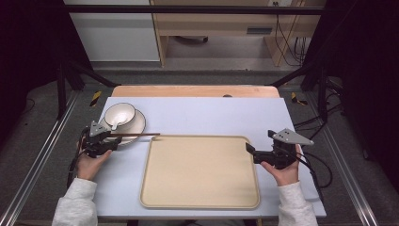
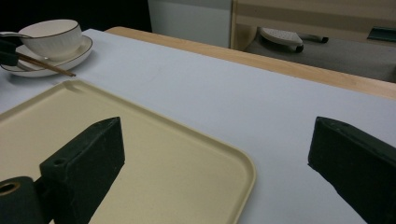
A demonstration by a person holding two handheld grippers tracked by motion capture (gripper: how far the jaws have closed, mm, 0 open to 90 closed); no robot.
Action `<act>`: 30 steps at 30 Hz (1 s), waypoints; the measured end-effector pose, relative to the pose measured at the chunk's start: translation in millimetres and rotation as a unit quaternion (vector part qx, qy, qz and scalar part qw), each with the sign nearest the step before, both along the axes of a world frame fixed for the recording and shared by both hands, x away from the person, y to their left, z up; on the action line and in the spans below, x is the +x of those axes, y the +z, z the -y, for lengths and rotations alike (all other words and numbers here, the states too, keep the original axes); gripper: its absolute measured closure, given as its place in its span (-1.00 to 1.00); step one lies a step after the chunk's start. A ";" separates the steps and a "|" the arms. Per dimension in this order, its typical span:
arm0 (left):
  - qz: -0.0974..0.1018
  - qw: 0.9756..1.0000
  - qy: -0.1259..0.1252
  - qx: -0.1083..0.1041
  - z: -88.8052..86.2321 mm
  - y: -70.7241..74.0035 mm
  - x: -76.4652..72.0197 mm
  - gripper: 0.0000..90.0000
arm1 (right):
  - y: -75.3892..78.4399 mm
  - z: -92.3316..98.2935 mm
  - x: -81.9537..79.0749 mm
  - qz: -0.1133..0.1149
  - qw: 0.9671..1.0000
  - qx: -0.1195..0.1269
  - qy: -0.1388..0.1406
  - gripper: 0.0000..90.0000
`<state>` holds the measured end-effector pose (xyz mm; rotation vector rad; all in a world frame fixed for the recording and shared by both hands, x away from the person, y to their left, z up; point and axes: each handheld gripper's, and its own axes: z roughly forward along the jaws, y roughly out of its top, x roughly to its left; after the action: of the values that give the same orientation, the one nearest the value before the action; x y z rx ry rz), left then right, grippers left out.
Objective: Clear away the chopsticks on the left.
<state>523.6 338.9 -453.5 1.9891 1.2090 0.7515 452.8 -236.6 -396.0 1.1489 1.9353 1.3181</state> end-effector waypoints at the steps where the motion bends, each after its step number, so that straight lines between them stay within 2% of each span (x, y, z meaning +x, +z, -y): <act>1: -0.001 1.000 -0.002 0.002 0.3 0.1 -0.3 -0.01 | -0.2 -0.1 0.1 0.000 1.000 -0.002 0.002 -0.91; 3: -0.004 1.000 -0.008 0.006 1.8 0.5 -1.2 0.02 | -0.1 -0.2 -0.1 -0.001 1.000 0.000 0.001 -0.91; 4: -0.015 1.000 -0.013 0.012 4.1 -0.6 -1.2 0.06 | -0.1 0.2 -0.2 0.000 1.000 -0.001 0.001 -0.91; 6: -0.017 1.000 -0.010 0.019 5.6 -2.8 -0.4 0.12 | 0.2 0.5 -0.4 0.000 1.000 -0.001 0.000 -0.91; 12: -0.024 1.000 -0.008 0.010 3.6 -2.3 -0.8 0.21 | 0.7 1.1 -0.8 0.001 1.000 0.000 0.000 -0.91; 14: -0.023 1.000 -0.008 0.011 3.8 -1.8 -1.1 0.19 | 0.8 1.0 -0.9 0.001 1.000 0.000 0.000 -0.91; 17: -0.004 1.000 -0.007 0.009 4.2 2.4 -2.9 0.08 | 0.6 0.7 -0.7 -0.001 1.000 0.000 0.000 -0.91; 18: -0.004 1.000 -0.007 0.009 4.2 2.4 -2.9 0.06 | 0.6 0.7 -0.7 -0.001 1.000 0.000 0.000 -0.91; 19: 0.009 1.000 -0.002 0.003 2.4 3.9 -2.9 0.04 | 0.5 0.8 -0.5 0.000 1.000 0.000 0.001 -0.91; 20: 0.009 1.000 -0.002 0.003 2.4 3.9 -2.9 0.02 | 0.5 0.8 -0.5 0.000 1.000 0.000 0.001 -0.91; 21: 0.016 1.000 0.003 -0.007 -0.4 3.9 -1.8 0.01 | 0.4 0.7 -0.3 0.000 1.000 -0.001 0.000 -0.91; 30: 0.025 1.000 -0.008 -0.008 -1.5 -0.5 2.6 -0.01 | -0.1 0.3 0.2 -0.001 1.000 -0.002 0.003 -0.91</act>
<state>526.2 340.3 -454.0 1.9542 1.1648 0.7761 453.0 -236.8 -396.1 1.1437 1.9440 1.3161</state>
